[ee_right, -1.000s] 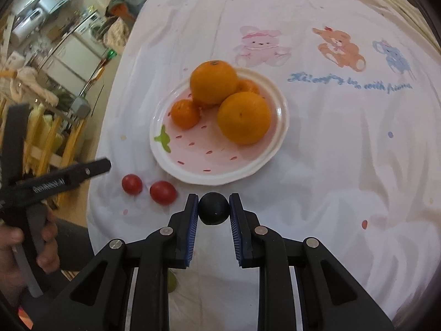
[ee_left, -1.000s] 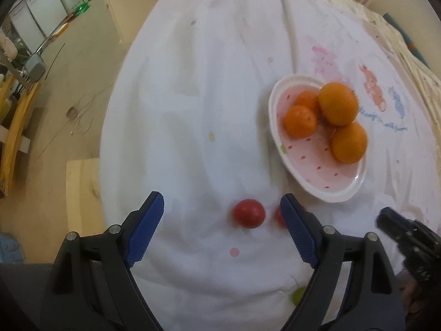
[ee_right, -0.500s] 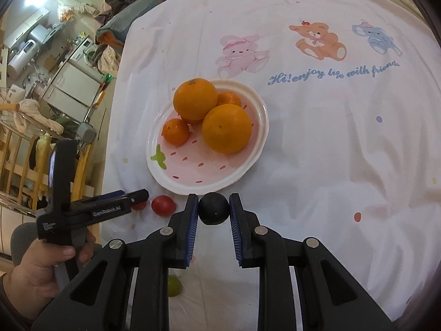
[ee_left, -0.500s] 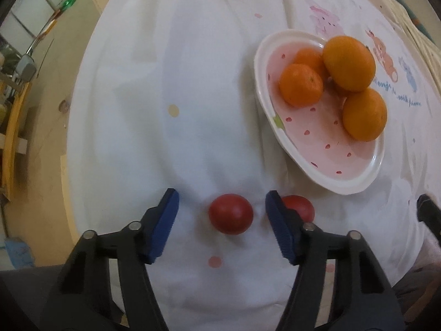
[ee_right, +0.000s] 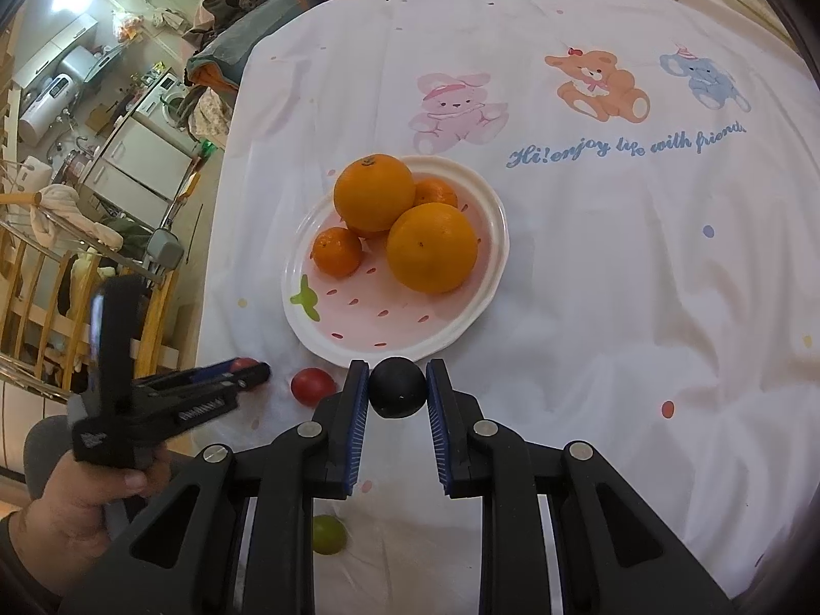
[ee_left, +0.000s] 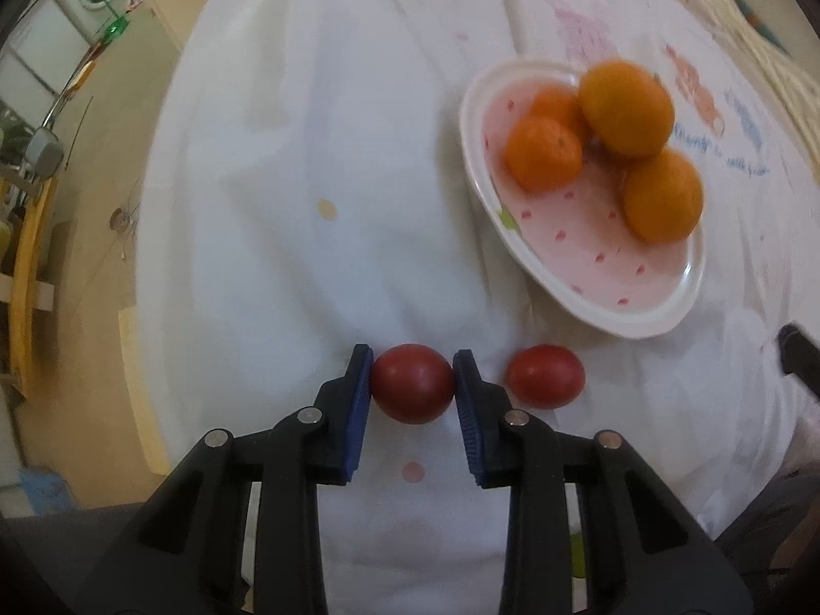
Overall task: Organize fruits
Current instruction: 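Lower the plum into the plate and open the right tool while the left tool grasps a red tomato, then carry the red tomato into the plate with the left tool and open it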
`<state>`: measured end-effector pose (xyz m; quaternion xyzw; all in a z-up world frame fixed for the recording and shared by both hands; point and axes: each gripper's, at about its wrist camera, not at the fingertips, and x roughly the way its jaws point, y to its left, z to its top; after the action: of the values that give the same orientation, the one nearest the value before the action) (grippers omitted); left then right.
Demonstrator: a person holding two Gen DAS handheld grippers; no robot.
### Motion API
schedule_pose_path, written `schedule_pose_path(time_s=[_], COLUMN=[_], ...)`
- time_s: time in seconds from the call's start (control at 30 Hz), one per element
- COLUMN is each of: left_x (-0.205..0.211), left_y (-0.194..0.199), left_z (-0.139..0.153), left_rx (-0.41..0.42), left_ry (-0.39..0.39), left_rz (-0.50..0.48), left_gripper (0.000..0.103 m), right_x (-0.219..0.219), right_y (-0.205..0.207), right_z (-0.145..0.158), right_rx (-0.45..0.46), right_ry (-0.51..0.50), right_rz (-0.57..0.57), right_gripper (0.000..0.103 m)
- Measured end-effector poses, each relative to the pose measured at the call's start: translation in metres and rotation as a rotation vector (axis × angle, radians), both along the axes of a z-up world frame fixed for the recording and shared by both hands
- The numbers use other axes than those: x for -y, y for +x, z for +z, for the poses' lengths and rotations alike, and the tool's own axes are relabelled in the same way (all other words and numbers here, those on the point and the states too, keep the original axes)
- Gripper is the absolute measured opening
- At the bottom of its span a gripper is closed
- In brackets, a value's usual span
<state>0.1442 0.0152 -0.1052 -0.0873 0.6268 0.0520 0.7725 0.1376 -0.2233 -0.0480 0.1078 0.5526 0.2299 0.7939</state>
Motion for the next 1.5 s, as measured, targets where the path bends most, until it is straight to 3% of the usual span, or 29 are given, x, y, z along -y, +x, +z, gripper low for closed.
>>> schedule_pose_path(time_s=[0.27,0.6,0.83,0.97,1.2,1.27,1.5], left_x=[-0.009,-0.002,-0.003,0.004,0.008,0.01,0.033], left_y=[-0.011,-0.004,-0.005,-0.005,0.0,0.006,0.039], left_z=[0.031,0.029,0.029,0.029,0.028,0.027,0.024], left_rx=[0.096,0.108,0.104,0.104,0.101,0.09,0.077], left_ry=[-0.02,-0.045,-0.084,-0.097,-0.121,-0.136,-0.164], left_rz=[0.009,-0.027,-0.023,-0.045,-0.05,-0.052,-0.047], left_gripper=[0.028,0.028,0.028,0.028,0.028,0.028,0.028], right_x=[-0.017,-0.053,-0.049,-0.042,-0.014,-0.001,0.033], right_y=[0.006,0.04,0.049,0.05,0.045,0.042,0.042], right_z=[-0.007,-0.037,-0.046,-0.04,-0.026,-0.021,-0.008], right_rx=[-0.017,-0.053,-0.104,-0.088,-0.077,-0.078,-0.048], right_ry=[-0.014,-0.022,0.06,0.068,0.061,0.082,0.107], right_rz=[0.044,0.082,0.029,-0.005,-0.087,-0.126,-0.212], right_gripper=[0.024,0.024,0.028,0.051,0.054,0.064,0.069])
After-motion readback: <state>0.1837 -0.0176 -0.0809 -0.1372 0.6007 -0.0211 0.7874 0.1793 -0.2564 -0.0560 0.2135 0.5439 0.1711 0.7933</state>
